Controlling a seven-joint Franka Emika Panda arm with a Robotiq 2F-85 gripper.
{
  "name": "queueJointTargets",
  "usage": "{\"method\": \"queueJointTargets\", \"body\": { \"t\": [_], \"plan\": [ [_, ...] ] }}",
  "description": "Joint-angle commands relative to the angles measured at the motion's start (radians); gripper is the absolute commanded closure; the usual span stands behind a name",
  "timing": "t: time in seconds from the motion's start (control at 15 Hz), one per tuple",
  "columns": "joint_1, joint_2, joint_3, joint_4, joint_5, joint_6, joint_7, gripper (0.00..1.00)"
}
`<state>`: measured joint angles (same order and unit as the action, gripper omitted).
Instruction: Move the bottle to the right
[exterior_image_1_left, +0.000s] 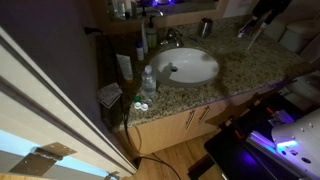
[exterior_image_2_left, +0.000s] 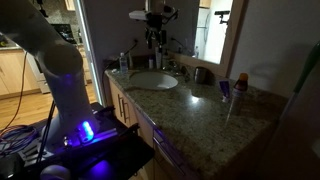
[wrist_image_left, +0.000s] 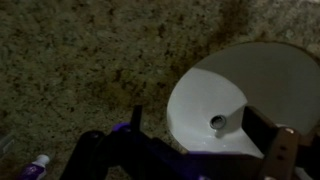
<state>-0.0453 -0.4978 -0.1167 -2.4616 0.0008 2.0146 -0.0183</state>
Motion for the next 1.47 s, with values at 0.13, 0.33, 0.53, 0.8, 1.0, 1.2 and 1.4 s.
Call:
{"method": "queueJointTargets", "body": {
  "t": [0.13,0.33,0.53,0.8,1.0,1.2,1.4],
  "plan": [
    [-0.002,0.066,0.062,0.069,0.043,0.002,0.118,0.00],
    [-0.018,0.098,0.098,0.093,0.000,-0.001,0.210,0.00],
    [-0.008,0.197,0.176,0.202,0.034,-0.026,0.467,0.00],
    [0.003,0.285,0.246,0.406,0.040,-0.067,0.767,0.00],
    [0.025,0.260,0.237,0.370,0.024,-0.033,0.759,0.00],
    [0.019,0.343,0.281,0.413,-0.055,-0.037,0.936,0.00],
    [0.003,0.489,0.357,0.530,-0.062,-0.062,1.185,0.00]
  ]
}}
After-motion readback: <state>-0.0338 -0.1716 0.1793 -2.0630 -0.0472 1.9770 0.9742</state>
